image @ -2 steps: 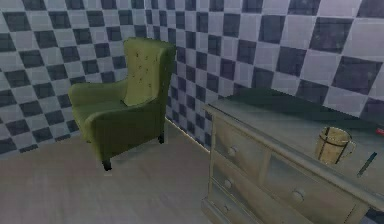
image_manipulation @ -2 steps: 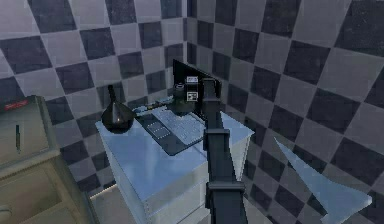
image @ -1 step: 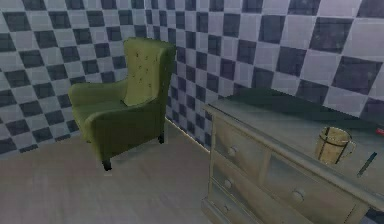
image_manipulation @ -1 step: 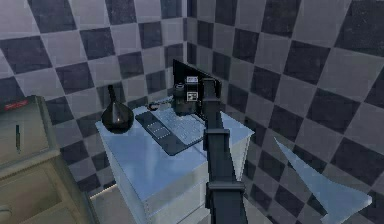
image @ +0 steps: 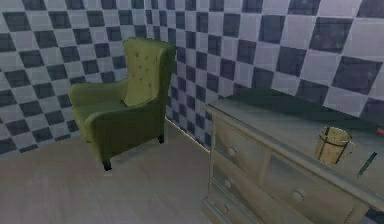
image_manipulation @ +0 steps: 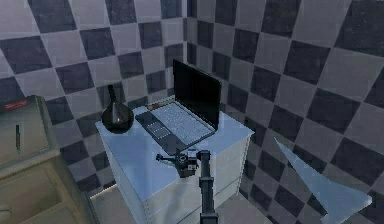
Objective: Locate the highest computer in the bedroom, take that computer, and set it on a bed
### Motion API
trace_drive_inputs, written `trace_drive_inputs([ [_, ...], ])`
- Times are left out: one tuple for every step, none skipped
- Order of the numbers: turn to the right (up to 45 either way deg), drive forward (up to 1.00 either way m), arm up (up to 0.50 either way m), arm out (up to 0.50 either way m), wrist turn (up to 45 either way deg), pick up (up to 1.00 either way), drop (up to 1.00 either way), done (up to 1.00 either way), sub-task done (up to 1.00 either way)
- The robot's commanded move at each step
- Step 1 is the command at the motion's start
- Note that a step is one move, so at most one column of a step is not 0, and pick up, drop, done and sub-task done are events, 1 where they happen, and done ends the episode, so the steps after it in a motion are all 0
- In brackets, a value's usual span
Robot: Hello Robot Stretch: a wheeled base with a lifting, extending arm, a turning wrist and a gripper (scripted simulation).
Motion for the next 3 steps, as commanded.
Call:
trace_drive_inputs([
  [0.0, 0.00, 0.00, 0.00, 0.0, 1.00, 0.00, 0.00, 0.00],
  [0.0, 0.00, 0.10, 0.00, 0.0, 0.00, 0.00, 0.00, 0.00],
  [0.0, 0.00, 0.32, 0.00, 0.0, 0.00, 0.00, 0.00, 0.00],
])
